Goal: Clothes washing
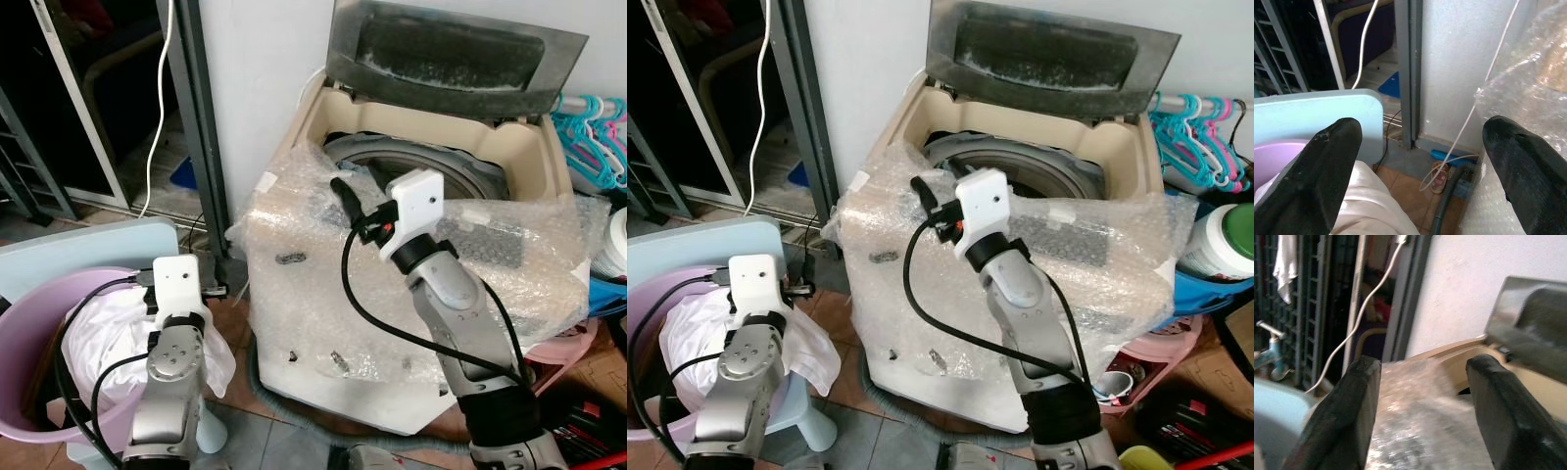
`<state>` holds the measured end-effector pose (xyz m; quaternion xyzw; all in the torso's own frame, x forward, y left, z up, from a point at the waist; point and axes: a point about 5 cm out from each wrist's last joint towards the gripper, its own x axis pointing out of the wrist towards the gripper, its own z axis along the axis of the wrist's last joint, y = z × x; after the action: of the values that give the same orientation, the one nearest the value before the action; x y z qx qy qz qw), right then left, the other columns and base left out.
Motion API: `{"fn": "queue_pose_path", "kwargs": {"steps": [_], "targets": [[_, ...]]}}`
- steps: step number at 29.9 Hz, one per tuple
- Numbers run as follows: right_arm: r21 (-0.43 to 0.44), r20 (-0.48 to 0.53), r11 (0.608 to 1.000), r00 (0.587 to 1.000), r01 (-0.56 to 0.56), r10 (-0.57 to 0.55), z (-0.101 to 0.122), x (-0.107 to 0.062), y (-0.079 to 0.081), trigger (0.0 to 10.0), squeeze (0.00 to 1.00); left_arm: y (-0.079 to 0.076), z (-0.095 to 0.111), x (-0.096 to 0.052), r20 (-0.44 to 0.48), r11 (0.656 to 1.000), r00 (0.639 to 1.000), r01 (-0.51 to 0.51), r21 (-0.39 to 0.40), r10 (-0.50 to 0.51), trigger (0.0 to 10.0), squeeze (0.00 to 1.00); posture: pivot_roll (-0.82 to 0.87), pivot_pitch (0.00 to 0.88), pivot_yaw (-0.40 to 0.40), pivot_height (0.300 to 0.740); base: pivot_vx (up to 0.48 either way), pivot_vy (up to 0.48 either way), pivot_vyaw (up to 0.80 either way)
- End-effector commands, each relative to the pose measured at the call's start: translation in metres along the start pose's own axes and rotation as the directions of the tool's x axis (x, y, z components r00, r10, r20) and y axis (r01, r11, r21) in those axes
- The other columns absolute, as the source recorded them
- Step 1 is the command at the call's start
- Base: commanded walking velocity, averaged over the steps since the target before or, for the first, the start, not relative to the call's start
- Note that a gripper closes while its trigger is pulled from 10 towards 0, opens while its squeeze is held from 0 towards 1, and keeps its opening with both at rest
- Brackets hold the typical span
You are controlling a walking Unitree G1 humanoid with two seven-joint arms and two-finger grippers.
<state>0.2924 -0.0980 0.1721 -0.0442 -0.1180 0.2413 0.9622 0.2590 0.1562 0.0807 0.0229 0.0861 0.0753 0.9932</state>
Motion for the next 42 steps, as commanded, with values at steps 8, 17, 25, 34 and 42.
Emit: {"fn": "queue_pose_path", "kwargs": {"steps": [8, 17, 25, 34, 42], "targets": [[0.012, -0.038, 1.0, 0.999, 0.002, -0.001, -0.008, -0.01, 0.001, 10.0, 1.0, 0.0, 0.006, 0.0, 0.028, 1.0, 1.0, -0.006, -0.001, 0.006, 10.0, 0.0, -0.01, 0.0, -0.039, 0.74, 0.0, 0.48, 0.0], [0.014, -0.061, 1.0, 0.998, 0.023, -0.022, -0.013, -0.013, -0.002, 10.0, 1.0, 0.0, 0.007, 0.0, 0.03, 1.0, 0.999, -0.014, 0.007, 0.013, 10.0, 0.0, -0.01, 0.0, -0.036, 0.74, 0.0, 0.48, 0.0], [-0.006, -0.091, 0.998, 0.994, 0.065, -0.065, -0.022, -0.02, -0.007, 10.0, 1.0, -0.002, 0.014, 0.0, 0.09, 1.0, 0.996, 0.01, -0.003, -0.01, 10.0, 0.0, -0.01, 0.0, -0.031, 0.74, 0.0, 0.301, 0.0], [0.011, -0.198, 0.995, 0.975, 0.104, -0.099, -0.048, -0.034, -0.006, 10.0, 1.0, 0.014, 0.012, 0.002, 0.079, 0.997, 0.994, -0.078, 0.02, 0.076, 10.0, 0.0, 0.0, 0.0, -0.032, 0.74, 0.0, 0.0, 0.09], [0.019, -0.251, 0.995, 0.963, 0.102, -0.095, -0.059, -0.034, -0.005, 10.0, 1.0, 0.024, 0.005, 0.0, 0.021, 0.991, 0.992, -0.124, 0.052, 0.123, 10.0, 0.0, 0.01, 0.0, -0.034, 0.74, 0.0, 0.0, 0.8]]}}
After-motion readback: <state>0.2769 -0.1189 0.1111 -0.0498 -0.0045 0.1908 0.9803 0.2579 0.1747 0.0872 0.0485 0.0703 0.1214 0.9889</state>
